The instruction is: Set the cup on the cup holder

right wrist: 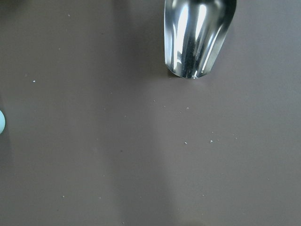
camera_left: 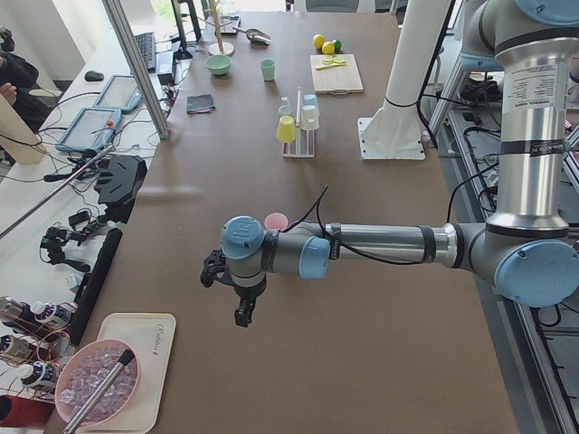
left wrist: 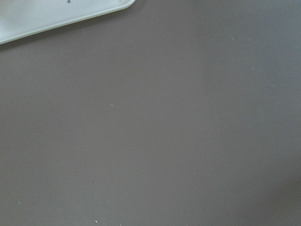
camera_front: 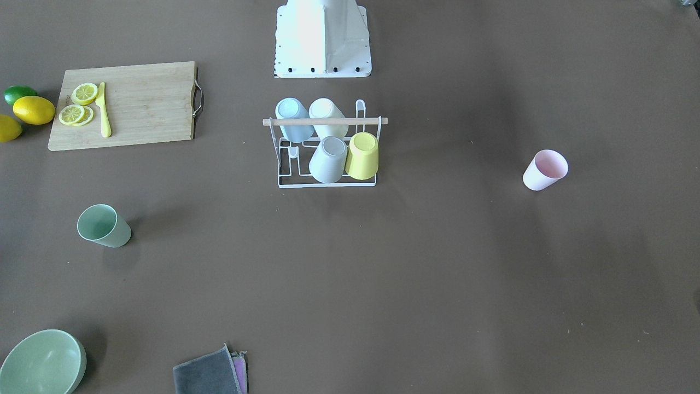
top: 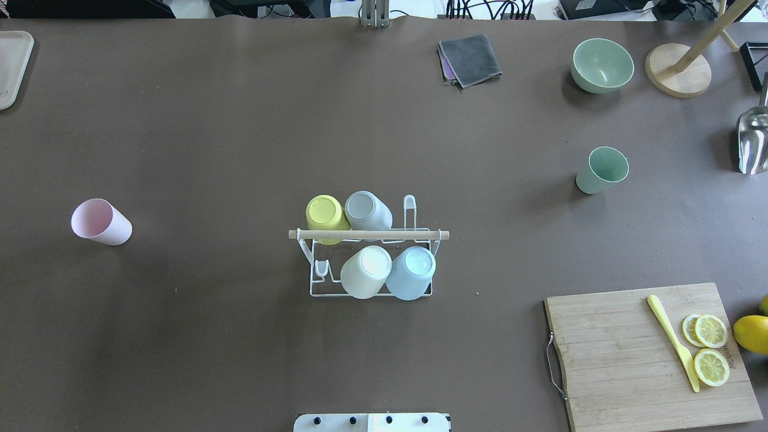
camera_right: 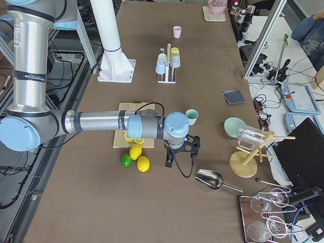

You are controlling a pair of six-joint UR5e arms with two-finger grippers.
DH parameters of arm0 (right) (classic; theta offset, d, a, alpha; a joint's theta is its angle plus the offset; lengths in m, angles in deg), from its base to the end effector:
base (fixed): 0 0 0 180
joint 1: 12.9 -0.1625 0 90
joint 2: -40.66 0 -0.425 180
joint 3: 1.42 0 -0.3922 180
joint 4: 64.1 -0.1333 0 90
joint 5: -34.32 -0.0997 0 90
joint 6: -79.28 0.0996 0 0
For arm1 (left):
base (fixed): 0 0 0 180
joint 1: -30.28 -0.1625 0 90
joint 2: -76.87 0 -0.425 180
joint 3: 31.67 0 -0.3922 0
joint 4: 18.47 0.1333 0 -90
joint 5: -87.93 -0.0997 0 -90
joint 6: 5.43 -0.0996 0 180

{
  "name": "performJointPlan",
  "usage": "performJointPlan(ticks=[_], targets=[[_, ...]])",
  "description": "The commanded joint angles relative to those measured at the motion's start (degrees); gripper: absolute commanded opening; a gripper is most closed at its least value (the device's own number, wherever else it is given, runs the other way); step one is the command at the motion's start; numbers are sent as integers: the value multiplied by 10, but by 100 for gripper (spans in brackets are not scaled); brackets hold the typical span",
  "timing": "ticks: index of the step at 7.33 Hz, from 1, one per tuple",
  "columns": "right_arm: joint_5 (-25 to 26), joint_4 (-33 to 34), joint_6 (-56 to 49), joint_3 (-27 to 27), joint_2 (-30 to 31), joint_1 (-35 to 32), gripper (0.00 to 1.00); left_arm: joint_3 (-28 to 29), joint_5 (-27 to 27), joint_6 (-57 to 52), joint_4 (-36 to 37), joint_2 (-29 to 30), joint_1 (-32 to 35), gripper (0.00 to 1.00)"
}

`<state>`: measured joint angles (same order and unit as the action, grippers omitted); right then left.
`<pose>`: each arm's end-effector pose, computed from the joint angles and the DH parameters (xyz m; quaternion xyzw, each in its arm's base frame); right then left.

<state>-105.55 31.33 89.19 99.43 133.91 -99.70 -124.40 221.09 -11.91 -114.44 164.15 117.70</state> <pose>0.0310 -0.4692 0.5953 -0.0311 -0.4207 0.0451 0.9055 -0.0436 -0.4812 0.6488 0.0610 0.3654 0.0925 0.9242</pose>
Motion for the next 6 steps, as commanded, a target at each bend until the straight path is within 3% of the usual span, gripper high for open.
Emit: performJointPlan(ticks=[1,2,4,6], targets=[[44,4,4,1,-61,84,100,0,-1,1,3,12,-1,98],[73,6,5,1,-87,126,100,0,-1,1,17,22,-1,98],[97,105,5,21,-149,153,100,4,-2,1,79,69,-3,98],[164,145,-11,22,-235,208,100,6,-2,0,162,121,-9,98]])
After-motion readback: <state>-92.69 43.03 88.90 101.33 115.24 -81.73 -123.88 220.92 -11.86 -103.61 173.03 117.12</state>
